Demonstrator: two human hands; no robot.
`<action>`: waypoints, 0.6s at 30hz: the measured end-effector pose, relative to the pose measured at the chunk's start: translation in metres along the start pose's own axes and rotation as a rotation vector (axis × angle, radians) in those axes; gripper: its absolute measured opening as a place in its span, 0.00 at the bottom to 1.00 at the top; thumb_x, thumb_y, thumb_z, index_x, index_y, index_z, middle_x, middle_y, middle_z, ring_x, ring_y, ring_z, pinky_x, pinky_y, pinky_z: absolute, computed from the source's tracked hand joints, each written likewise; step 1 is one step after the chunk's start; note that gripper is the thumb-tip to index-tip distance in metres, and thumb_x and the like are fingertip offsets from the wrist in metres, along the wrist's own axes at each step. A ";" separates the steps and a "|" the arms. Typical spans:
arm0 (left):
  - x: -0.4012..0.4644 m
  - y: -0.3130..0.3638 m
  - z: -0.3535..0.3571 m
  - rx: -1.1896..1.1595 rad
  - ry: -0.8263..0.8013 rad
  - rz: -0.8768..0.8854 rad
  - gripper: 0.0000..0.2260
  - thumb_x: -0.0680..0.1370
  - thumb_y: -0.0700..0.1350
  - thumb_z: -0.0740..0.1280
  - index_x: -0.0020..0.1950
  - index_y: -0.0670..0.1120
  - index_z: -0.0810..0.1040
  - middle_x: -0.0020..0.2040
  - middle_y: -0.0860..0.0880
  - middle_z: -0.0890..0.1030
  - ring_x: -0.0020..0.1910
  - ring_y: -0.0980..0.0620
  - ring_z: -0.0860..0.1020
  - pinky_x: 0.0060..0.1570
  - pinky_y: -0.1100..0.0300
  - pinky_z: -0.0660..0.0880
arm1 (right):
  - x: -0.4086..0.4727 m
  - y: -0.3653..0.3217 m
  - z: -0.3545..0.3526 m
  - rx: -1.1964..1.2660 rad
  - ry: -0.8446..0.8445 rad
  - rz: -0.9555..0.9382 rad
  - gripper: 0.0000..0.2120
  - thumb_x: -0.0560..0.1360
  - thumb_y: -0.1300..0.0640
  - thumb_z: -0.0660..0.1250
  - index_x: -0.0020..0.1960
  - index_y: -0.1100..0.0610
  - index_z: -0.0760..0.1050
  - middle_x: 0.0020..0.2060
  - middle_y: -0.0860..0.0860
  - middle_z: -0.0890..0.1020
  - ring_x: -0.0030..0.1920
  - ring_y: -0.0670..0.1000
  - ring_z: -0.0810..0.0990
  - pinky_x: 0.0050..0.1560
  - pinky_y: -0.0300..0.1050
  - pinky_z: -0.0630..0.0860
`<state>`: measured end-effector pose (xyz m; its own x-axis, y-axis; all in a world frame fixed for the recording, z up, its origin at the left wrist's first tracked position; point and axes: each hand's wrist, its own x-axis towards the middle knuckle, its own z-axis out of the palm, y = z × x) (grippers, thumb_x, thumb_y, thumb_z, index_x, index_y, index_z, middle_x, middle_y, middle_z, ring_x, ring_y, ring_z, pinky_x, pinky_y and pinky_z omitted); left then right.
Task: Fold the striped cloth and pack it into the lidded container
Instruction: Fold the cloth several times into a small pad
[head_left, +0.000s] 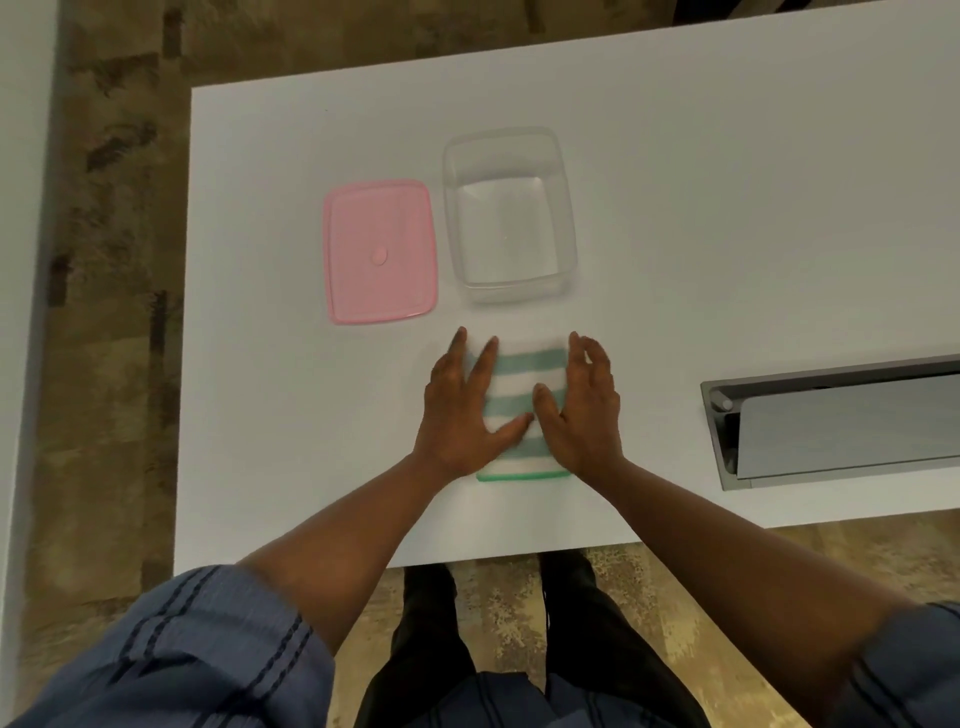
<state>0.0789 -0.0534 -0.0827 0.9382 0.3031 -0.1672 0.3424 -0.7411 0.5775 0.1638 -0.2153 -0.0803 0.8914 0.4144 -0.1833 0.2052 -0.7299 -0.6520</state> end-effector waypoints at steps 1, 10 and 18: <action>-0.002 0.006 -0.001 -0.089 0.041 -0.098 0.43 0.76 0.65 0.68 0.83 0.52 0.52 0.83 0.44 0.51 0.81 0.43 0.54 0.76 0.49 0.55 | 0.001 -0.002 -0.003 0.058 0.016 0.064 0.37 0.79 0.45 0.60 0.82 0.59 0.53 0.79 0.58 0.60 0.75 0.60 0.65 0.72 0.61 0.69; 0.006 0.039 -0.007 -0.441 0.029 -0.655 0.21 0.79 0.57 0.68 0.66 0.45 0.73 0.61 0.46 0.79 0.57 0.44 0.79 0.59 0.48 0.78 | -0.007 -0.009 -0.011 0.195 -0.073 0.340 0.31 0.75 0.47 0.70 0.74 0.57 0.67 0.65 0.54 0.75 0.62 0.55 0.77 0.56 0.48 0.75; 0.008 0.034 -0.028 -1.029 -0.152 -0.713 0.16 0.74 0.45 0.77 0.60 0.44 0.80 0.56 0.43 0.86 0.51 0.44 0.86 0.53 0.46 0.84 | -0.007 -0.017 -0.020 0.714 -0.165 0.495 0.13 0.71 0.50 0.76 0.54 0.47 0.78 0.49 0.47 0.85 0.49 0.52 0.86 0.41 0.45 0.82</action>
<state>0.0967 -0.0591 -0.0416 0.5815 0.3200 -0.7480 0.6401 0.3874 0.6634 0.1623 -0.2159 -0.0534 0.7304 0.2544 -0.6338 -0.5391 -0.3551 -0.7637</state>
